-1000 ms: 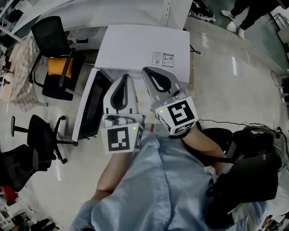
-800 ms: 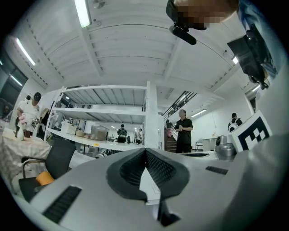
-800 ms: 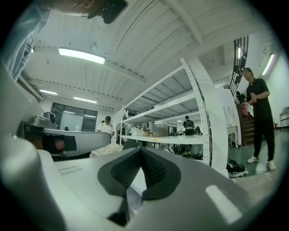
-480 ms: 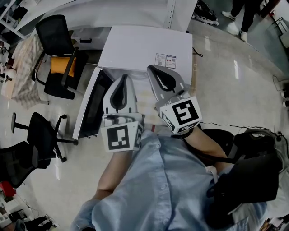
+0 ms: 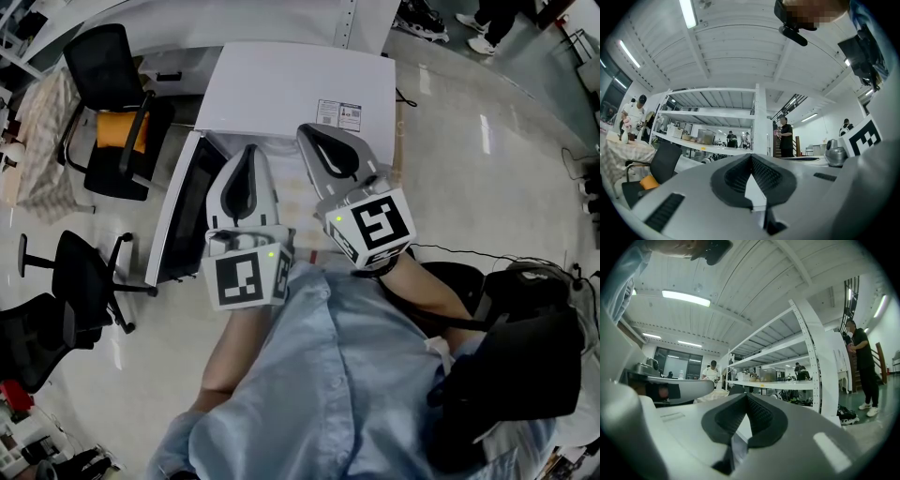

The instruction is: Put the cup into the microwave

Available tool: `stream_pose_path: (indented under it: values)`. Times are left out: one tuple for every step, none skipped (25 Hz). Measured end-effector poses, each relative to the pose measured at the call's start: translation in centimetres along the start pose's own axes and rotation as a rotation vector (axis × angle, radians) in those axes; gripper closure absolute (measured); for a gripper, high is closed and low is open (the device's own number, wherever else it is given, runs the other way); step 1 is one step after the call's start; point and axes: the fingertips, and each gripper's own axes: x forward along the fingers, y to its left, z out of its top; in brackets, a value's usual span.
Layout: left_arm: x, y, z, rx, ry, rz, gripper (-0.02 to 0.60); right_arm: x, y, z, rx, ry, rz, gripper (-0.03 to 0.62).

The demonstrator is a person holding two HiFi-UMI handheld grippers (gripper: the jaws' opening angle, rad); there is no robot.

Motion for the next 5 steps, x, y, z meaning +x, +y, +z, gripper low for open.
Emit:
stream_pose_path:
  values:
    - [0.11,0.07,-0.05,-0.001,0.001,0.000,0.574,0.13,-0.03,-0.03,-0.001,0.000,0.002,0.592]
    - [0.20,0.14,-0.11,-0.002,0.001,0.001,0.574,0.25,-0.03,-0.05,-0.004,0.000,0.006,0.592]
    - [0.26,0.20,-0.17,-0.003,0.002,0.002,0.574,0.35,-0.02,-0.08,-0.006,0.000,0.010,0.592]
    - [0.31,0.27,-0.24,-0.004,0.003,0.002,0.574,0.44,-0.01,-0.12,-0.008,0.000,0.013,0.592]
    - [0.35,0.33,-0.30,-0.005,0.004,0.003,0.574,0.54,0.00,-0.16,-0.010,0.000,0.016,0.592]
